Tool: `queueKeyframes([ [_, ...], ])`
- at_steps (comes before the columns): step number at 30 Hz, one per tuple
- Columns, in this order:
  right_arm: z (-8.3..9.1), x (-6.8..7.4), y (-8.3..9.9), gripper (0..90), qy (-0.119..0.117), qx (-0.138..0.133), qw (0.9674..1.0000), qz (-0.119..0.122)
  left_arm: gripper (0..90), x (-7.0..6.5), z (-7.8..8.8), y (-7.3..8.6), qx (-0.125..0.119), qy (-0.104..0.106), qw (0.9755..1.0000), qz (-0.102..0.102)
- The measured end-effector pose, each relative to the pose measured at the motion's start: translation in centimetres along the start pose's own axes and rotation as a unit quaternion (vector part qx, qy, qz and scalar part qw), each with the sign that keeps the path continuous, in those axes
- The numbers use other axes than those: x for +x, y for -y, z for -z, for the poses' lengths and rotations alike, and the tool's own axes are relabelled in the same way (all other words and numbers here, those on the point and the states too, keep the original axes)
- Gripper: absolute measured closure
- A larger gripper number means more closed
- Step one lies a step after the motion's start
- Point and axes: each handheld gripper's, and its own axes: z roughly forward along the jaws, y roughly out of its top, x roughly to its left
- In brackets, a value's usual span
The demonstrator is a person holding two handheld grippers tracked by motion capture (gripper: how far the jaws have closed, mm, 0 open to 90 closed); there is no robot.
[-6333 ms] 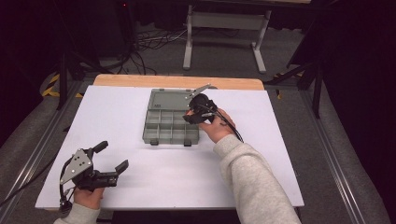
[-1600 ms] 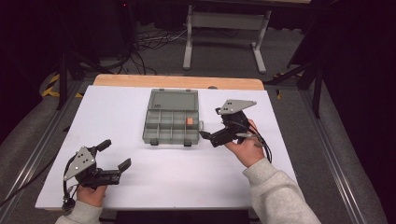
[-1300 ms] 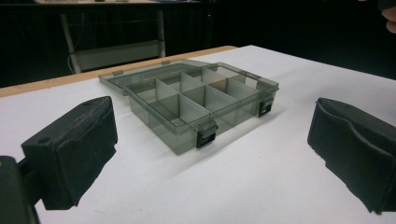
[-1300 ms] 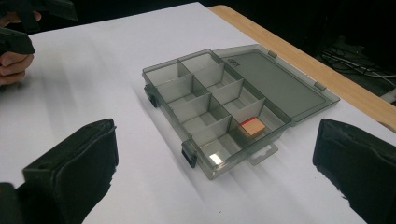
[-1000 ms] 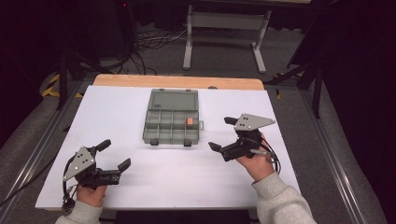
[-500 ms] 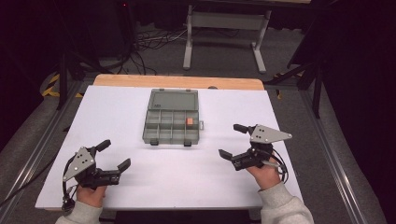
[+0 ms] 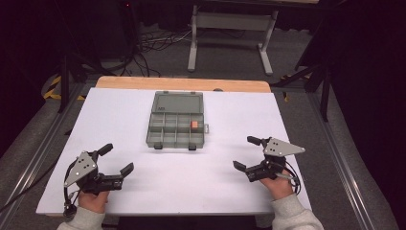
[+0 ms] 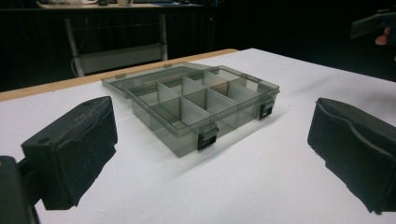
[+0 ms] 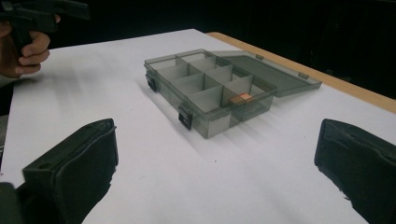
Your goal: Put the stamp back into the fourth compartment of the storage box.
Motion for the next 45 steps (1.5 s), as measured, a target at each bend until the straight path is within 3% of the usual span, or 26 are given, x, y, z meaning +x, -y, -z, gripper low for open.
queueKeyframes([
  [24, 0.4, 0.8, 4.3, 0.3, 0.010, 0.032, 0.9992, -0.022, 1.2, 0.1, -0.4, 0.7, 0.003, 0.001, 1.0000, 0.001],
  [35, 0.2, 1.3, 4.9, 0.3, 0.017, 0.042, 0.9987, -0.025, 0.9, 0.3, -0.5, 1.0, 0.010, 0.002, 0.9999, 0.002],
  [45, 0.5, 1.1, 4.9, 0.3, 0.020, 0.034, 0.9987, -0.033, 0.6, 0.3, -0.5, 1.1, 0.009, 0.003, 0.9999, 0.005],
])
